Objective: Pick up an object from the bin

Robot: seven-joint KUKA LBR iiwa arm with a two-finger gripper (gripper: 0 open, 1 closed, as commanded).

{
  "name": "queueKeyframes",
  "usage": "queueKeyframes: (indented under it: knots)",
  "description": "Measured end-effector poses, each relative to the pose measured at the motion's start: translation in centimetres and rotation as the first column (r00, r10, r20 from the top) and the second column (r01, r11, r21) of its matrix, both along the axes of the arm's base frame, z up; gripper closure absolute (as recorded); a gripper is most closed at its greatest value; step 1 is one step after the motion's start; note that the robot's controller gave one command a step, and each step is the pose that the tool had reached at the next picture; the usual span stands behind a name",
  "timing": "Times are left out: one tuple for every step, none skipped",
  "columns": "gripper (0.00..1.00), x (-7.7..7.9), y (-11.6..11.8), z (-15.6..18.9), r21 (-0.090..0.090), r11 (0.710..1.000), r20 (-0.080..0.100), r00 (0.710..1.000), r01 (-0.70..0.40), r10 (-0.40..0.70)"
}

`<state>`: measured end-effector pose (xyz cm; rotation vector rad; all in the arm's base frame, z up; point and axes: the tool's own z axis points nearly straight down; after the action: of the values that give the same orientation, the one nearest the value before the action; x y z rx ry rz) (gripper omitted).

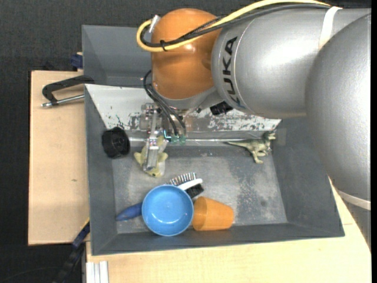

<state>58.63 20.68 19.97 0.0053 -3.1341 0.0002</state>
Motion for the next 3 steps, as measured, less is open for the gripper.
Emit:
queueKeyframes:
  knots:
    - [0.0, -4.1, -7.8, -6.4, -0.004, 0.998, 0.0, 0.998, 0.067, -0.067]
    - [0.0, -9.6, -9.6, -13.0, 0.001, 0.963, 0.007, 0.963, -0.27, 0.27]
    - [1.0, -9.5, -9.5, -13.0, 0.001, 0.963, 0.008, 0.963, -0.269, 0.269]
